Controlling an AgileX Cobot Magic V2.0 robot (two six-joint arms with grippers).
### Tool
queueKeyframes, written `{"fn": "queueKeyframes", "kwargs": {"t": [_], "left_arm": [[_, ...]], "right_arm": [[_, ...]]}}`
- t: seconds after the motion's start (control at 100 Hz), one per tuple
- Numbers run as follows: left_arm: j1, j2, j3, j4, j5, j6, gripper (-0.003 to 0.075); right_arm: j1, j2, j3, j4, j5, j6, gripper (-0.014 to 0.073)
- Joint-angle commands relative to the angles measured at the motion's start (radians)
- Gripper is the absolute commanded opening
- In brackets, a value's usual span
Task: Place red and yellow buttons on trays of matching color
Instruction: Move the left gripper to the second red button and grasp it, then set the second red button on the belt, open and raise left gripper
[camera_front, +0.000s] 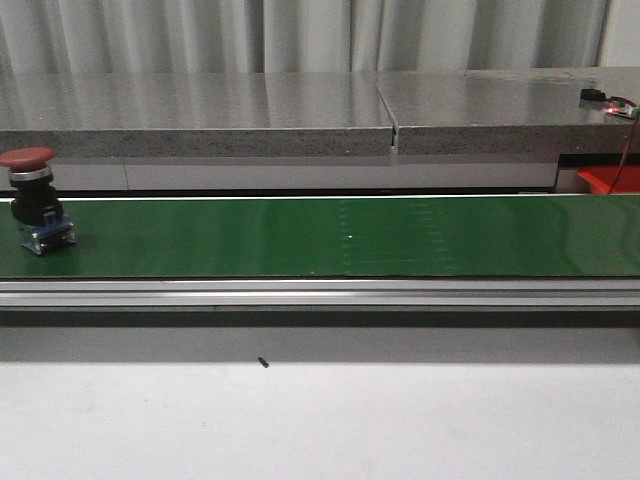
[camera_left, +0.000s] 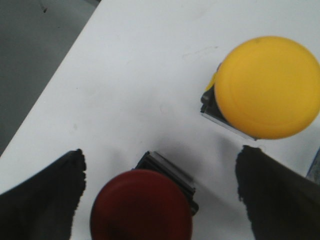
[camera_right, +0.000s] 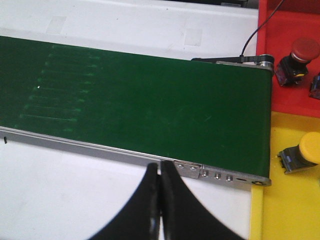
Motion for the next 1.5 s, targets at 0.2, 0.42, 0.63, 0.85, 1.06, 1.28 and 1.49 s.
{"fn": "queueKeyframes", "kwargs": {"t": [0.2,0.42,0.63,0.85,1.06,1.28,1.49], "left_arm": [[-0.004,-0.058,-0.032,0.003,-0.042,-0.004,0.0143],[-0.004,-0.118,-0.032,0.003,0.001,-0.004,0.0124],[-0.006,-0.258,-0.032,-0.019,0.067,-0.004,0.0124],[-0.030,-0.414,-0.028,-0.068,0.159,0.001,0.0124],[-0.129,-0.523,0.026,-0.077,0.201,0.022,0.0124],[-0.272,-0.598,0.157,-0.093,0.206,0.022,0.0124],[-0.389,-0.607,0.275,-0.098,0.169,0.022,0.0124]], "right_arm": [[0.002,-0.008,-0.026,0.019,-0.057,-0.006,-0.0068],[0.002,-0.008,-0.026,0.019,-0.057,-0.006,-0.0068],[0.002,-0.008,-0.026,0.019,-0.057,-0.006,-0.0068],[0.002,-0.008,-0.026,0.019,-0.057,-0.006,-0.0068],[0.002,-0.008,-0.026,0.019,-0.057,-0.006,-0.0068],[0.002,-0.008,-0.026,0.019,-0.057,-0.006,-0.0068],[0.002,-0.008,-0.026,0.019,-0.057,-0.006,-0.0068]]}}
